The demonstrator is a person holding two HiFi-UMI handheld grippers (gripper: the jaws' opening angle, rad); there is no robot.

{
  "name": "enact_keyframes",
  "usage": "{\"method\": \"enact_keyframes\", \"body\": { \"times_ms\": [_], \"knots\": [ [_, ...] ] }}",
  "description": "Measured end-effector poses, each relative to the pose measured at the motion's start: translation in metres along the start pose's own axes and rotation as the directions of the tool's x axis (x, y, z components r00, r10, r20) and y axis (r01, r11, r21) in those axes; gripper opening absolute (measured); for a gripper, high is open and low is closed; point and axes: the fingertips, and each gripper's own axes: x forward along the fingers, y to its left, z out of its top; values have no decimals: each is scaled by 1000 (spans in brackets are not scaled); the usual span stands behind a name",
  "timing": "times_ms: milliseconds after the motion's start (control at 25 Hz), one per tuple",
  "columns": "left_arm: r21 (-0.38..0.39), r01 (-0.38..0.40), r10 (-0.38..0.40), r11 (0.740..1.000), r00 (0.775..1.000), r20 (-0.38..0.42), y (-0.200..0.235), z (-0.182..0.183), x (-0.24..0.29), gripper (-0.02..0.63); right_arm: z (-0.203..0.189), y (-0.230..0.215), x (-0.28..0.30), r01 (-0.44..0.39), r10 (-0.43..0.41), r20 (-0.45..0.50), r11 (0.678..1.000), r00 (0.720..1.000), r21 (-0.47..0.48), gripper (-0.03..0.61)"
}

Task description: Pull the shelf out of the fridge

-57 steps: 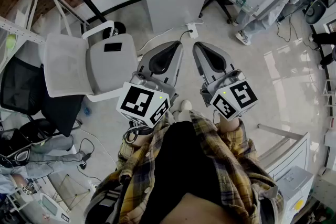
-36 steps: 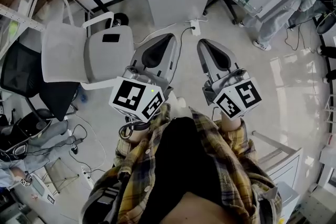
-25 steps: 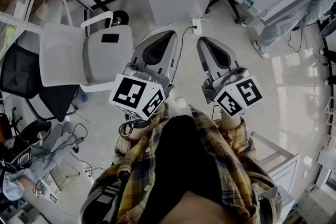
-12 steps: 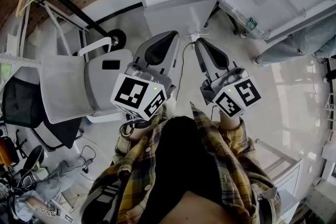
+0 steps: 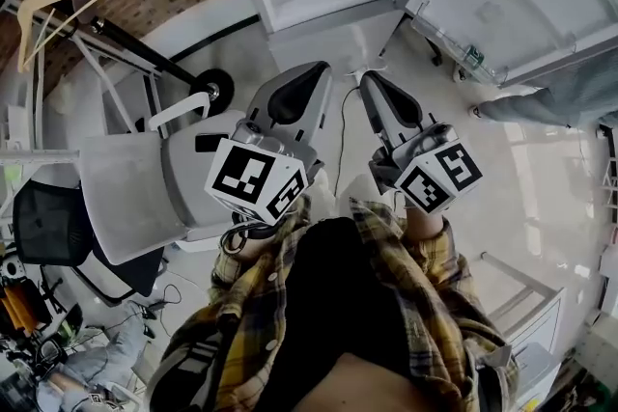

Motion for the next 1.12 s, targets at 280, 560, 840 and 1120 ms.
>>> {"method": "enact_keyframes", "body": {
  "times_ms": [280,560,840,1120],
  "knots": [
    [-34,-22,21,999,999,-30,27,-10,33,3,-1,-38,21,19,-18,-29,999,999,28,20],
    [-41,-78,77,996,997,-21,45,-12,89,3,9,-95,49,-32,34,-57,999,998,42,20],
    [-37,-176,178,984,983,49,62,10,157,3,47,-154,77,-141,141,-69,990,988,10,20],
    [-39,-295,298,955,951,85,65,12,195,3,60,-195,92,-258,259,-101,966,960,22,20]
  ]
}}
